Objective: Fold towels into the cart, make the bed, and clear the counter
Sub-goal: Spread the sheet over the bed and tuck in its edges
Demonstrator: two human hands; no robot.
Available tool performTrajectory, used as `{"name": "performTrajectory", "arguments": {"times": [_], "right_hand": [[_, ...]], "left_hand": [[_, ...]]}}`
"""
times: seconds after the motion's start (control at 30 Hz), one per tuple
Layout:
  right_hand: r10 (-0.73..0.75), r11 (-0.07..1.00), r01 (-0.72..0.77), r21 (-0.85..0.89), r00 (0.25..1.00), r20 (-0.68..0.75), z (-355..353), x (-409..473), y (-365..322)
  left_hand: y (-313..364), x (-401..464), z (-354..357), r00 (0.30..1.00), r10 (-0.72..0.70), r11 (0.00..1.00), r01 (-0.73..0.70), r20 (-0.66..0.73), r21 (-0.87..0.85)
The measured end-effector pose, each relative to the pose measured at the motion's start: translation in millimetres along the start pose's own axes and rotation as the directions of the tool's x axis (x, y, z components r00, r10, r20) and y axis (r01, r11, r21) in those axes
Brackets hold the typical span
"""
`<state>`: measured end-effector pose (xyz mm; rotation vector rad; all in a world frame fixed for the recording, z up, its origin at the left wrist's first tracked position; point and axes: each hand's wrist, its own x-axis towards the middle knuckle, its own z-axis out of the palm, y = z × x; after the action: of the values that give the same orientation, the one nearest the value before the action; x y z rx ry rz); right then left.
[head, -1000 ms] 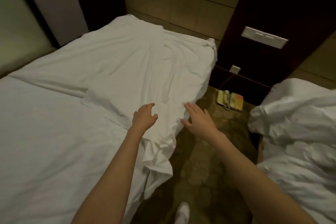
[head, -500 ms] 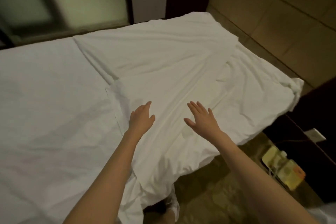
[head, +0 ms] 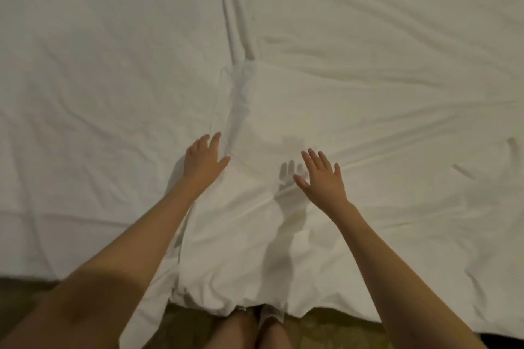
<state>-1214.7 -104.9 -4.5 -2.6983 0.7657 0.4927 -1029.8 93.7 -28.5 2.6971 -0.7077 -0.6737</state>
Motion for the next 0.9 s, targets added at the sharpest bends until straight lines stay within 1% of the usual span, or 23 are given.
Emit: {"name": "performTrajectory", "arguments": {"times": [0.03,0.1,0.17,0.27,0.33,0.4,0.43,0.47,0.53,0.57,0.6,0.63,0.67,0.7,0.73,0.8,0.83,0.9], "right_hand": [[-0.019,1.0,0.019,-0.005,1.0,-0.002,9.9,11.9,1.8],[-0.043,0.999,0.043,-0.009,0.999,0.014,26.0,30.4,3.5],[-0.047,0.999,0.047,0.023,0.998,0.029,35.2,41.3,2.6],[-0.081,0.996,0.08,0.037,0.996,0.022,42.1,46.7,1.7],[-0.11,0.994,0.11,0.014,0.994,0.027,39.6,48.6,6.1],[-0.096,0.995,0.097,-0.003,0.994,0.056,33.3,51.9,11.2],[-0.073,0.997,0.072,0.016,0.995,0.062,31.4,51.5,12.2],[-0.052,0.998,0.049,0.046,0.997,0.054,30.6,47.4,10.2],[-0.048,0.993,0.048,0.111,0.999,-0.002,28.7,22.0,-1.2],[-0.051,0.987,0.053,0.149,0.999,-0.019,28.2,4.1,-6.9],[-0.057,0.983,0.058,0.176,0.998,-0.013,27.5,-15.2,-9.3],[-0.052,0.982,0.047,0.182,0.998,0.024,24.0,-31.3,-9.6],[-0.03,0.983,0.019,0.185,0.998,0.056,19.8,-41.3,-6.5],[0.003,0.979,-0.014,0.201,0.998,0.057,11.9,-45.1,-1.2],[0.042,0.971,-0.046,0.236,0.999,0.023,2.4,-43.8,5.5],[0.091,0.959,-0.076,0.273,0.995,-0.043,-10.5,-36.9,19.4],[0.09,0.959,-0.075,0.272,0.995,-0.046,-13.3,-35.3,22.7],[0.067,0.965,-0.059,0.256,0.998,-0.022,-9.8,-37.8,26.6]], "left_hand": [[-7.6,6.8,7.6,0.998,-0.055,0.997,0.055,0.001,-0.06],[-15.8,15.4,21.8,0.989,-0.149,0.959,0.15,0.025,-0.238],[-17.0,19.4,34.5,0.98,-0.197,0.917,0.195,0.03,-0.349],[-12.7,17.9,44.8,0.971,-0.241,0.892,0.216,-0.013,-0.397],[-7.6,15.6,44.8,0.964,-0.267,0.882,0.245,0.001,-0.403],[0.7,14.7,37.8,0.95,-0.311,0.867,0.29,0.014,-0.405],[6.1,12.7,32.4,0.944,-0.329,0.874,0.302,-0.006,-0.382],[12.9,7.8,26.4,0.944,-0.325,0.898,0.289,-0.056,-0.331],[29.4,-15.3,20.7,0.957,-0.231,0.959,0.193,-0.177,-0.205],[38.9,-33.2,20.3,0.967,-0.156,0.98,0.126,-0.2,-0.154],[48.6,-53.7,20.5,0.978,-0.092,0.99,0.07,-0.189,-0.12],[55.4,-72.3,19.1,0.985,-0.059,0.994,0.043,-0.16,-0.103],[56.7,-83.2,17.0,0.992,-0.056,0.995,0.045,-0.117,-0.093],[54.9,-85.1,13.6,0.993,-0.07,0.993,0.062,-0.091,-0.096],[52.5,-79.6,6.3,0.991,-0.088,0.99,0.076,-0.1,-0.122],[49.7,-60.6,-11.3,0.977,-0.105,0.981,0.071,-0.187,-0.182],[49.3,-51.5,-18.2,0.969,-0.102,0.978,0.056,-0.224,-0.2],[49.5,-40.7,-20.9,0.966,-0.114,0.973,0.061,-0.232,-0.224]]}}
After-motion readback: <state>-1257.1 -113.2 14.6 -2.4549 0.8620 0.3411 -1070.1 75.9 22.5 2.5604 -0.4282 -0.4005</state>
